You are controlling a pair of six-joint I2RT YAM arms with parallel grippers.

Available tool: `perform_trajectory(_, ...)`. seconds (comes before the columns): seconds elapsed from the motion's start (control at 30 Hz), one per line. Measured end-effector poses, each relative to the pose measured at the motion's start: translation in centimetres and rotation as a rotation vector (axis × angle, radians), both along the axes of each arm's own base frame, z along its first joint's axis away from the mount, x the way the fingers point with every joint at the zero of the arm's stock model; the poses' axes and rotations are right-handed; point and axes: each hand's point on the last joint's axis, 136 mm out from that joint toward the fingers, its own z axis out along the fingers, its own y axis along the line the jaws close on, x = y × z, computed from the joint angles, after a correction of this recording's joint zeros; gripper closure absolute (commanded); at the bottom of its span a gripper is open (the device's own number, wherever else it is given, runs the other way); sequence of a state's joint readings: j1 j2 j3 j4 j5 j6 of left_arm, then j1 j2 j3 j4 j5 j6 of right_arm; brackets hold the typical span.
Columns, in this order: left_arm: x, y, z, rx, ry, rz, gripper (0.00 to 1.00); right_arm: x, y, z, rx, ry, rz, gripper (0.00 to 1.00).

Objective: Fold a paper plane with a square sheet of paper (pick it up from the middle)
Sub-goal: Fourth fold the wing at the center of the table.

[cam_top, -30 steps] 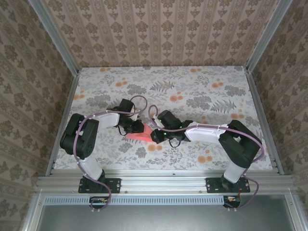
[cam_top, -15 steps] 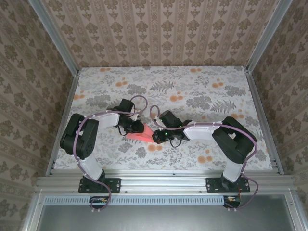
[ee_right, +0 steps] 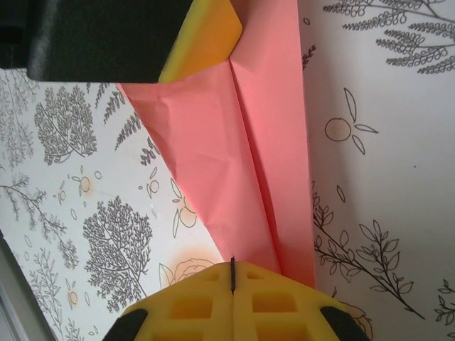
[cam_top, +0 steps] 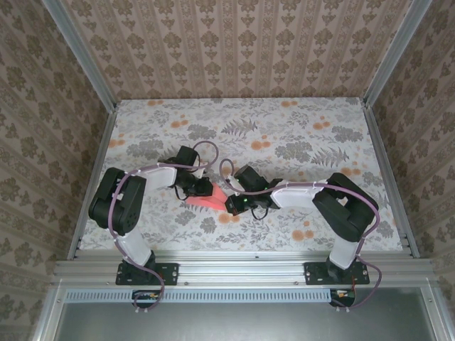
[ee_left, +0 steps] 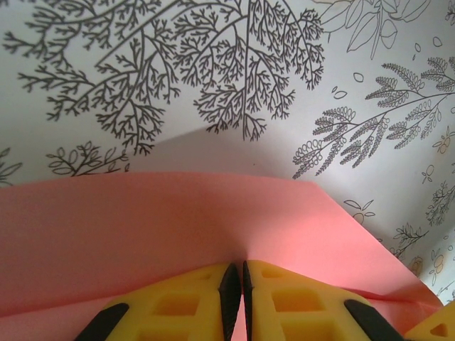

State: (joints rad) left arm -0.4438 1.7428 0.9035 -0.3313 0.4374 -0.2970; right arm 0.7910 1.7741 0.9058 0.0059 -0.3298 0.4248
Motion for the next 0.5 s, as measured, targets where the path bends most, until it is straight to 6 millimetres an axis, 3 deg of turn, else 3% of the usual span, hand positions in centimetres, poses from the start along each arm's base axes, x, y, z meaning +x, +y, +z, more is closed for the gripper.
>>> perform_trajectory(0.5, 0.0, 0.0, 0.0, 0.003, -0.002, -0.005, 0.83, -0.6, -1.6, -1.5, -0.144, -0.065, 0.042, 0.94)
